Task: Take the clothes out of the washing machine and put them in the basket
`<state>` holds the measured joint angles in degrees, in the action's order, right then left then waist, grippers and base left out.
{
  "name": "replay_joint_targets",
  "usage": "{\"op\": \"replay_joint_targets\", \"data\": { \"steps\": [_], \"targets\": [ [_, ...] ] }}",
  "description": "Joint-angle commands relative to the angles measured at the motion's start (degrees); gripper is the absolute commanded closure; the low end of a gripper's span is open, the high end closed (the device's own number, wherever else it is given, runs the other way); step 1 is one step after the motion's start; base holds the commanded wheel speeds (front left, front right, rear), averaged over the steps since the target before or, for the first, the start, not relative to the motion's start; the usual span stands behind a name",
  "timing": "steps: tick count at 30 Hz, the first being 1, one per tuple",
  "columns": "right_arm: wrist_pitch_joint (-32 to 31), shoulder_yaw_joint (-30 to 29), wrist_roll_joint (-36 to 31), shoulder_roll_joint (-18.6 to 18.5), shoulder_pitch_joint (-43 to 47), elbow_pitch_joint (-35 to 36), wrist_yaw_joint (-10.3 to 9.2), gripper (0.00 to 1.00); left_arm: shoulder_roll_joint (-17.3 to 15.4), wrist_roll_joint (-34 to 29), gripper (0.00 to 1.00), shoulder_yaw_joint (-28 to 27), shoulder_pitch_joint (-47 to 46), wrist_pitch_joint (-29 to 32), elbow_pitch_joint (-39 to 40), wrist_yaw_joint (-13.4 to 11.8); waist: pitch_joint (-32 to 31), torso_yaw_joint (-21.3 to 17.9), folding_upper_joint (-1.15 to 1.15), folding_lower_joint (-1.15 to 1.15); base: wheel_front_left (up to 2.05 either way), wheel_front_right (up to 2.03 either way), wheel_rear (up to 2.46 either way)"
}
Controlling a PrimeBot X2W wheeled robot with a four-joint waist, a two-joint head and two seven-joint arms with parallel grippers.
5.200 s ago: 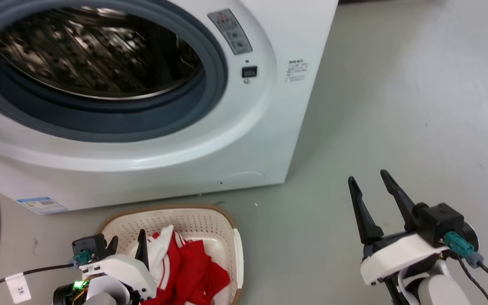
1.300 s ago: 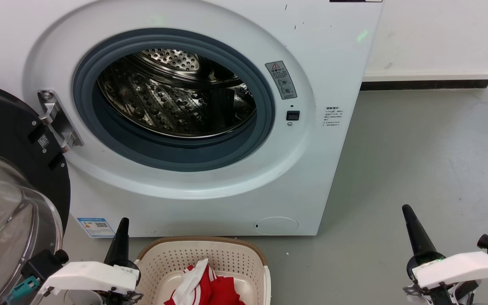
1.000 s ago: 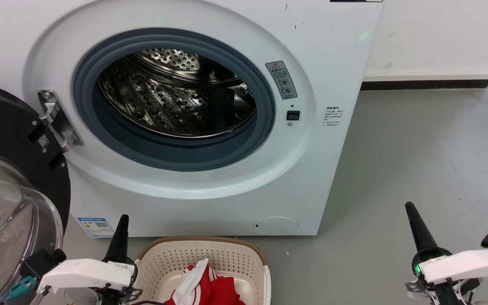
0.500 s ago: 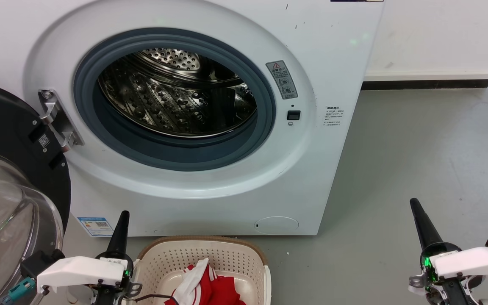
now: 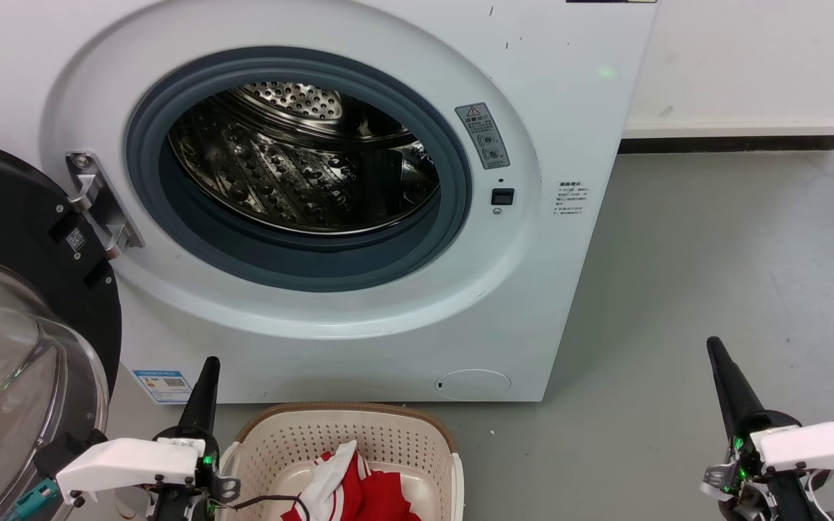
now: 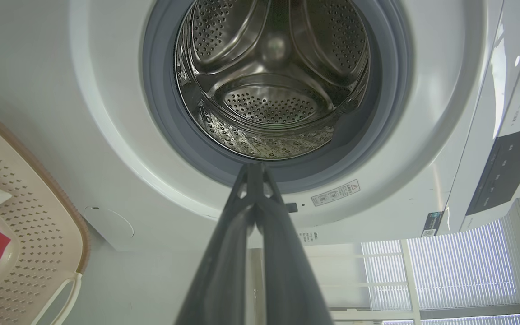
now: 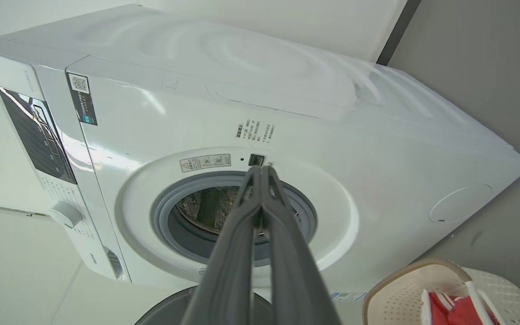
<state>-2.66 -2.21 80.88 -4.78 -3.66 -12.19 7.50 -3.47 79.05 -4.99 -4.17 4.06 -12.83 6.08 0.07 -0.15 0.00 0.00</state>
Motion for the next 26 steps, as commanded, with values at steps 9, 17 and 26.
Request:
{"op": "replay_joint_targets", "data": {
  "steps": [9,17,26],
  "targets": [
    [-0.79,-0.80,4.97,0.05,-1.78,-0.53,-0.01,1.00,0.19,4.78,1.00,-0.69,-1.55,0.98,-0.39,0.75,0.03,0.04,0.00,0.00,0.00,0.00,0.00],
    [-1.32,-1.36,8.43,0.16,-2.26,-1.06,-0.01,1.00,0.39,8.25,1.00,-1.12,-1.97,1.72,-0.79,1.08,0.06,0.08,0.00,0.00,0.00,0.00,0.00],
    [-1.95,-1.92,12.14,0.30,-2.62,-1.61,-0.02,1.00,0.59,11.98,1.00,-1.57,-2.16,2.38,-1.19,1.48,0.10,0.12,0.00,0.00,0.00,0.00,0.00]
  ]
}}
